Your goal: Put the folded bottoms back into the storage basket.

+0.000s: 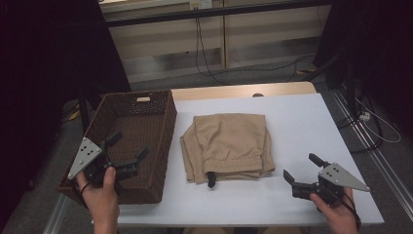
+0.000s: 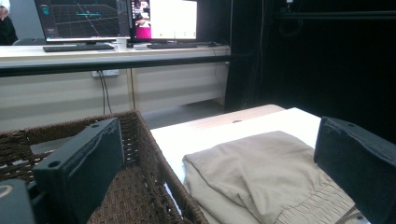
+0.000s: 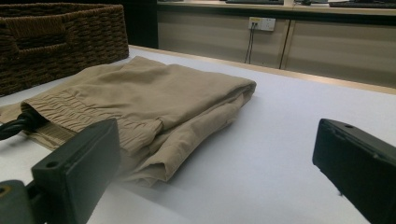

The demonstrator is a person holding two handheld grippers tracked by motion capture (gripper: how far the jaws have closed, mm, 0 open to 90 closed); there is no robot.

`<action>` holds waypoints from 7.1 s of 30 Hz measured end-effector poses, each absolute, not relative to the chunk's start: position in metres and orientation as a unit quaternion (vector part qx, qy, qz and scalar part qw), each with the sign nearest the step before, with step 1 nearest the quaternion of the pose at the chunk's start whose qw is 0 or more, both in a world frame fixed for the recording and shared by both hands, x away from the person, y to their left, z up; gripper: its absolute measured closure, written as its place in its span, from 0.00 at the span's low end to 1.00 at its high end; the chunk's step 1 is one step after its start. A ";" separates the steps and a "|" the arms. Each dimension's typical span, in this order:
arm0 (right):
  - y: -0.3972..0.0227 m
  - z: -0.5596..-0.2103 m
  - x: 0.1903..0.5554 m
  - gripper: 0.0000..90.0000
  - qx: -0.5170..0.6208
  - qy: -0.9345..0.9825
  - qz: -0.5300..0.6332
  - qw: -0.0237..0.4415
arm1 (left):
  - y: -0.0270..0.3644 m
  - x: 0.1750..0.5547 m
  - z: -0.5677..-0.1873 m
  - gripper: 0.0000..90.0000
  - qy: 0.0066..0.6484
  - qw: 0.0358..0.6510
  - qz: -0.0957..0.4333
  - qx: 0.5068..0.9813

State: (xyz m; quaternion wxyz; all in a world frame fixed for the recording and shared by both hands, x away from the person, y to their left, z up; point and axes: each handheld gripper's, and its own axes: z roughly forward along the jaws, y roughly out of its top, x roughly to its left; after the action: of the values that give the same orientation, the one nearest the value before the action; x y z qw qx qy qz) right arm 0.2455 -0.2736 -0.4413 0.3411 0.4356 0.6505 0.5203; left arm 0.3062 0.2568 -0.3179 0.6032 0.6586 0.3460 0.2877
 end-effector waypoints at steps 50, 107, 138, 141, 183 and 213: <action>-0.219 -0.449 0.325 0.05 0.458 0.704 0.440 0.318 | 0.253 0.310 -0.321 0.02 0.347 0.593 0.283 0.669; -0.198 -0.466 0.349 0.81 0.556 0.706 0.421 0.119 | 0.241 0.315 -0.325 0.02 0.343 0.580 0.279 0.684; -0.220 -0.451 0.333 0.89 0.559 0.682 0.455 0.124 | 0.200 0.327 -0.320 0.02 0.330 0.593 0.253 0.690; -0.222 -0.450 0.332 0.89 0.559 0.682 0.456 0.124 | 0.195 0.328 -0.320 0.02 0.328 0.590 0.250 0.694; -0.234 -0.449 0.311 0.89 0.534 0.709 0.430 0.167 | 0.121 0.380 -0.361 0.02 0.362 0.555 0.188 0.725; -0.232 -0.450 0.311 0.89 0.527 0.715 0.425 0.176 | 0.103 0.424 -0.392 0.03 0.381 0.527 0.178 0.739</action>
State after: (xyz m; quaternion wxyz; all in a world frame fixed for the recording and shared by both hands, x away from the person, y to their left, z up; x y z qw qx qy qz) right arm 0.3111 -0.2323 -0.4501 0.1758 0.5266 0.7149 0.4251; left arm 0.4238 0.1028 -0.3924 0.5267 0.7389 0.3807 0.1779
